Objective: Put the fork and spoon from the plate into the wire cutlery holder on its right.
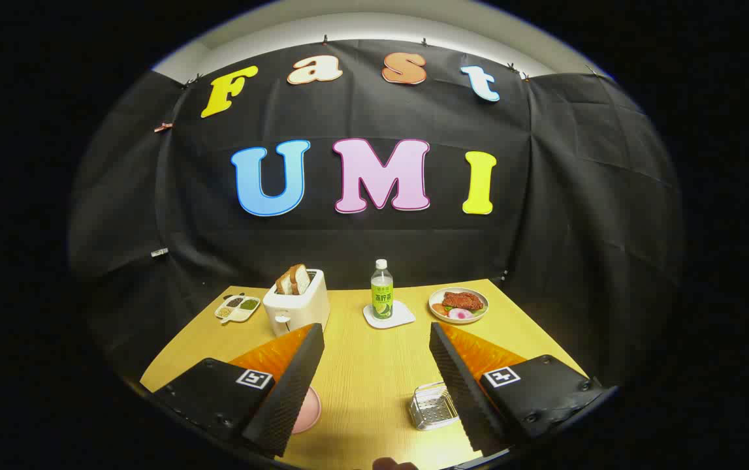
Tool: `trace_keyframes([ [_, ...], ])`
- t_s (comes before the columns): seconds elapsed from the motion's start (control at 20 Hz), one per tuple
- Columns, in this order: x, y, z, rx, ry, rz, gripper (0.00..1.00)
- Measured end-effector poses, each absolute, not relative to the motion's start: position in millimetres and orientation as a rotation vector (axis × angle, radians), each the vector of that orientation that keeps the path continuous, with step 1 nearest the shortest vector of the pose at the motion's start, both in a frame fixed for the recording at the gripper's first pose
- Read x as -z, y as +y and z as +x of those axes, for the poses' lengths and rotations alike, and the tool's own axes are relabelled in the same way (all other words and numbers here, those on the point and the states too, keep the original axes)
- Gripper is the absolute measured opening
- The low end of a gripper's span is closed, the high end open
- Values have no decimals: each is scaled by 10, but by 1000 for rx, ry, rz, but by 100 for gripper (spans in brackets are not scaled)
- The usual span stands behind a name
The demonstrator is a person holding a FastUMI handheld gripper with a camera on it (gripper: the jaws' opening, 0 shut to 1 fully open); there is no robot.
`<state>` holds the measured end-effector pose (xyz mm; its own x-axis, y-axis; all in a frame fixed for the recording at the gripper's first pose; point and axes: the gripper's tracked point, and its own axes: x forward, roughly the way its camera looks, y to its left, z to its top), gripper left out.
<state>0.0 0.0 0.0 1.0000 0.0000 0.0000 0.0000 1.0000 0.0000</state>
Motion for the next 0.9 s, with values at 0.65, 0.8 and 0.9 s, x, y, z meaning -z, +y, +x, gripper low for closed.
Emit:
trace_keyframes([
  [0.65, 83, 100, 97, -22, 42, -21, 100],
  [0.8, 83, 101, 137, -31, 45, -14, 100],
  [0.9, 132, 149, 158, -52, 58, -9, 100],
])
